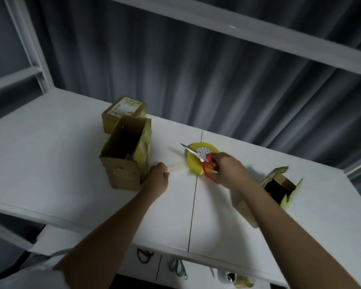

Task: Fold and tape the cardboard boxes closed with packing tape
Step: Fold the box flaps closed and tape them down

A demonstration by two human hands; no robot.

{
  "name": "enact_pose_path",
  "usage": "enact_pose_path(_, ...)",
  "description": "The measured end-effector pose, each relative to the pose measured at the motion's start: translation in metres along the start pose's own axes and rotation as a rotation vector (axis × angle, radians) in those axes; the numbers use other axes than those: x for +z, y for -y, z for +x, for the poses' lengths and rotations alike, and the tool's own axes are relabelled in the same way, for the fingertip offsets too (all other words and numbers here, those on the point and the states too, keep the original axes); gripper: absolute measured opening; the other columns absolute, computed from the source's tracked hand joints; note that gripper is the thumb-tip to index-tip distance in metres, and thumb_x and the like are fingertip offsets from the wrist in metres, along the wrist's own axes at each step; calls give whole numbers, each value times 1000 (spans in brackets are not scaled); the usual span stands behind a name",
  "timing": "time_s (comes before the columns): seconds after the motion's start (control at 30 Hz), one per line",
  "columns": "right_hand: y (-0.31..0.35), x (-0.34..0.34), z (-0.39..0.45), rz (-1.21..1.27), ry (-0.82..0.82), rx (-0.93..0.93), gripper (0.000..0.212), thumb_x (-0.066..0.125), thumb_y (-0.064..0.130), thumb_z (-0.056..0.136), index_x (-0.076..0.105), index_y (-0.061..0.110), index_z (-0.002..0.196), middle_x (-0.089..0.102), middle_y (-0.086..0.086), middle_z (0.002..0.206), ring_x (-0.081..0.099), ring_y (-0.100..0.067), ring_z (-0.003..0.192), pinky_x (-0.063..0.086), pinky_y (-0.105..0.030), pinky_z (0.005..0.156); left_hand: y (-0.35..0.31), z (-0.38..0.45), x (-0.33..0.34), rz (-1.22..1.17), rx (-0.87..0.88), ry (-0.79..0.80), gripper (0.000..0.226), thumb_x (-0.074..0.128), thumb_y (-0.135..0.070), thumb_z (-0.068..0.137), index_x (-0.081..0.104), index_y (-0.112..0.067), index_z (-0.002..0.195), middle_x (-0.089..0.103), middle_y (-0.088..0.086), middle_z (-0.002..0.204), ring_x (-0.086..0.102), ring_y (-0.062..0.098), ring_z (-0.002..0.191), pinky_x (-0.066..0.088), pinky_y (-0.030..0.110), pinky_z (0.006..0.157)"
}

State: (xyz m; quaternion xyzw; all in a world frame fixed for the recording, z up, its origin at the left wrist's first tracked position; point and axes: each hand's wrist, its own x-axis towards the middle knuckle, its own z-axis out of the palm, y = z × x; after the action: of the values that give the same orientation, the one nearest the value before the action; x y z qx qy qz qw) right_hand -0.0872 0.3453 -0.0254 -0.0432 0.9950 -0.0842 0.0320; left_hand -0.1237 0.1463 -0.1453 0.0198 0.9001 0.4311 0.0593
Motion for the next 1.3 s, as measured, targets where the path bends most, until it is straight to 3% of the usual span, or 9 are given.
enact_pose_path(0.13,21,-36,30,-773,75,-141,81,55,75,71,48,14,124,53,-3,120,51,-23,114,34,-30,95,-4,-4,2,5,-25,-9,11,46,-18,94,53,-10,97,59,18,99,62,37,90,52,40,70)
enact_pose_path(0.27,43,-39,56,-1245,138,-348,56,52,47,89,42,17,135,44,-4,136,40,-22,126,29,-31,103,-3,-4,3,67,27,-52,17,46,-15,94,55,-8,106,57,13,108,58,30,100,50,35,81)
enact_pose_path(0.5,73,-9,93,-1415,299,-472,37,41,27,100,46,20,136,41,0,144,34,-19,133,26,-28,106,0,-4,6,102,53,-113,20,45,-18,96,55,-8,110,57,9,112,56,24,104,45,29,82)
enact_pose_path(0.67,77,-17,79,-1248,337,-566,27,52,6,92,61,14,117,61,1,123,60,-25,110,38,-26,59,-7,-4,5,148,-8,-158,24,47,-29,97,51,-5,99,61,10,96,60,22,88,42,26,65)
enact_pose_path(0.8,55,4,53,-1138,318,-390,32,40,9,99,55,6,127,54,-9,132,52,-33,122,48,-37,85,-23,-11,-4,141,52,-191,19,43,-24,98,48,-6,93,60,12,86,62,23,79,38,25,57)
enact_pose_path(1.0,26,39,2,-566,163,-186,38,41,-5,91,54,2,126,56,-15,125,55,-31,113,46,-35,85,-48,-29,-24,-126,75,-170,16,50,-26,97,47,-14,86,61,6,74,63,17,55,53,35,54)
enact_pose_path(1.1,17,36,-23,280,-140,-74,48,55,9,90,45,18,137,61,2,118,59,-18,106,45,-23,83,-56,-40,-36,-213,83,-144,12,51,-25,96,50,-14,90,60,0,77,62,15,53,56,35,54)
enact_pose_path(1.2,37,35,-34,1195,-109,184,65,74,20,81,38,28,135,54,15,120,58,3,103,44,-10,84,-62,-54,-45,-289,87,-106,10,52,-22,96,52,-13,91,60,-2,80,61,16,53,55,34,53)
enact_pose_path(1.3,58,40,-29,1652,-189,318,26,69,8,85,60,12,108,68,2,88,65,-5,74,52,-13,71,-63,-69,-52,-322,86,-67,9,52,-20,96,53,-14,90,59,-4,83,60,15,50,54,34,52)
